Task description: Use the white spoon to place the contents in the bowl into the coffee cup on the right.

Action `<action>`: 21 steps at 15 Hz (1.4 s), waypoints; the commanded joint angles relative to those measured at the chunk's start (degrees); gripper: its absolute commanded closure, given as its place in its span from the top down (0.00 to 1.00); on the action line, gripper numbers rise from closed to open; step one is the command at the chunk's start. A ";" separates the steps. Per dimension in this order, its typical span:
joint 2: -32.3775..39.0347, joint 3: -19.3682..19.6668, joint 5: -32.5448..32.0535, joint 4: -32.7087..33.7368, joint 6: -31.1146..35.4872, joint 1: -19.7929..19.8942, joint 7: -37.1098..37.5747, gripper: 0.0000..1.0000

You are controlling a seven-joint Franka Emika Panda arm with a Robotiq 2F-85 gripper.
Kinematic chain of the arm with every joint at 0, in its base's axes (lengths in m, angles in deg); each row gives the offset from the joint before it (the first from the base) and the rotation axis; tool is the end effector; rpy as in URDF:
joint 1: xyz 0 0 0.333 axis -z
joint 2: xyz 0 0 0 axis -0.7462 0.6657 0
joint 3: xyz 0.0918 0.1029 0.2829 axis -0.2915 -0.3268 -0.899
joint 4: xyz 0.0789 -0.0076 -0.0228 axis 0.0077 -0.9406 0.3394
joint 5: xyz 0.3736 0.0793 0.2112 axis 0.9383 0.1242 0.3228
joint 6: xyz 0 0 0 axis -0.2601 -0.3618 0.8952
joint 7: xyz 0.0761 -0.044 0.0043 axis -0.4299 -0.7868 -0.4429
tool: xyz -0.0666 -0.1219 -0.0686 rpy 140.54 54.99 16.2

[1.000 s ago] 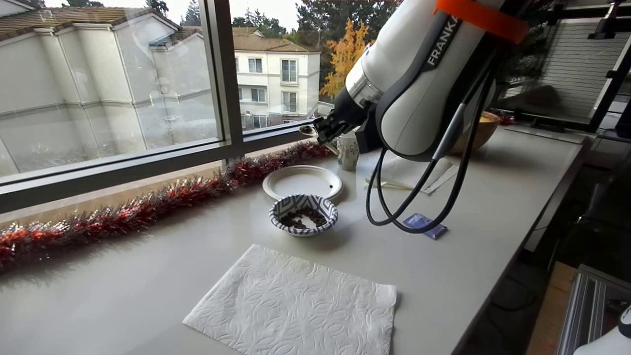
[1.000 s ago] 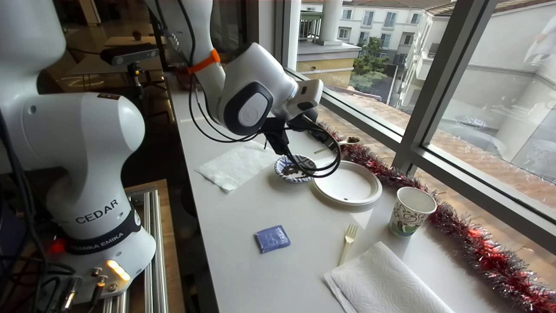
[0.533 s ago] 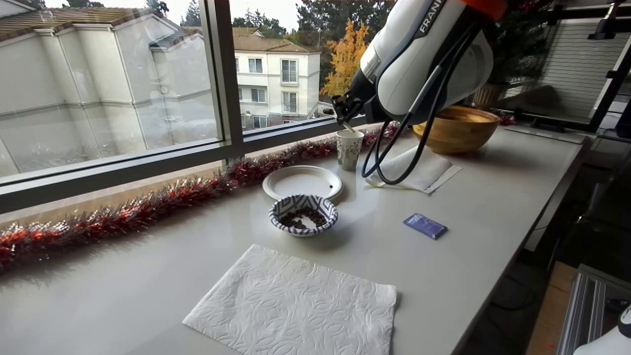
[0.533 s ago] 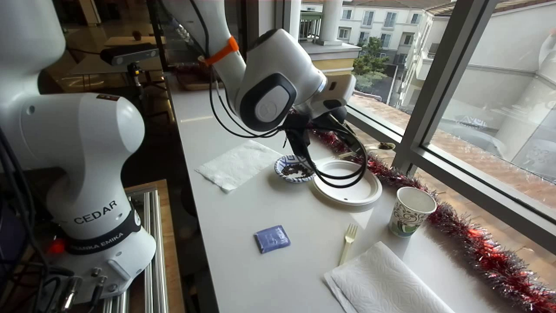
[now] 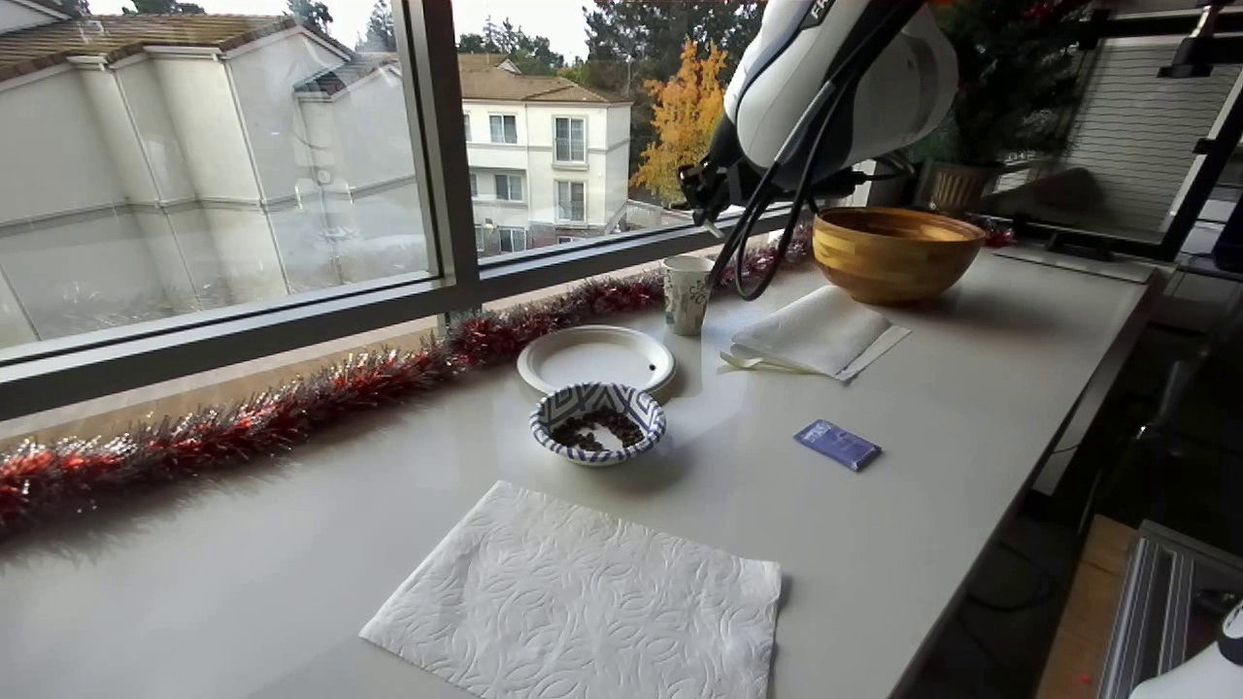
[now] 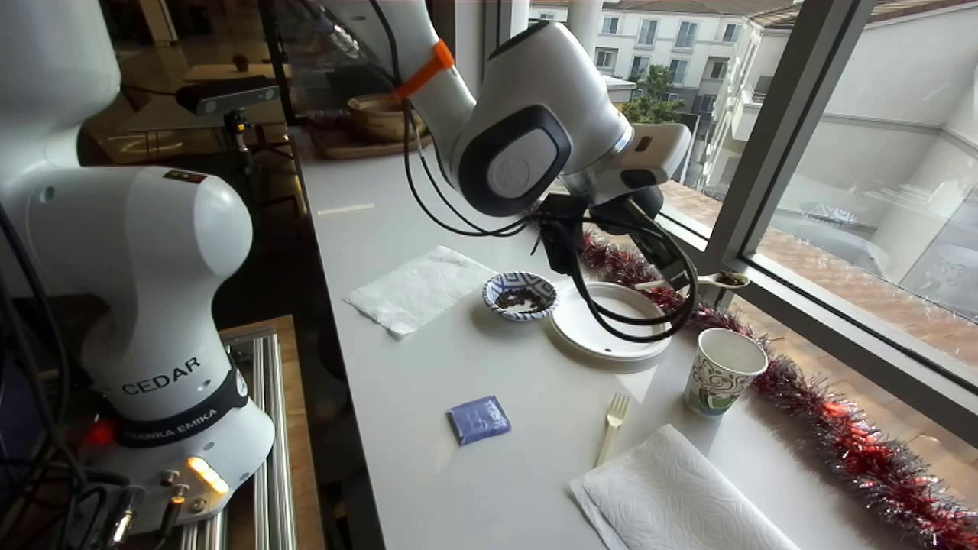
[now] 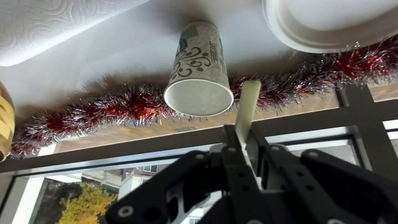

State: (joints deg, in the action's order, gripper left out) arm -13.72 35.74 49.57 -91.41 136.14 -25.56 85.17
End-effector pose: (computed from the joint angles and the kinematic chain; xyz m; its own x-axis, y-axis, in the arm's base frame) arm 0.5524 -0.1336 0.2849 0.6808 -0.2840 0.6752 -0.4110 -0.9111 0.0311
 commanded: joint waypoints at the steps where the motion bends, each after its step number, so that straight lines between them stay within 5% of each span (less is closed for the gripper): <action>1: 1.06 -4.80 0.55 2.59 -3.55 6.36 1.63 0.03; 13: 14.99 -23.86 1.46 7.19 -1.20 25.47 6.20 0.03; 19: 24.89 -22.38 1.11 10.54 0.83 24.05 6.47 0.03; 21: 27.63 -21.70 5.90 10.65 1.45 22.49 2.27 0.03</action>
State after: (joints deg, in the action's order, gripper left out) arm 7.70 12.31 50.56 -82.07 136.00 -0.69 89.85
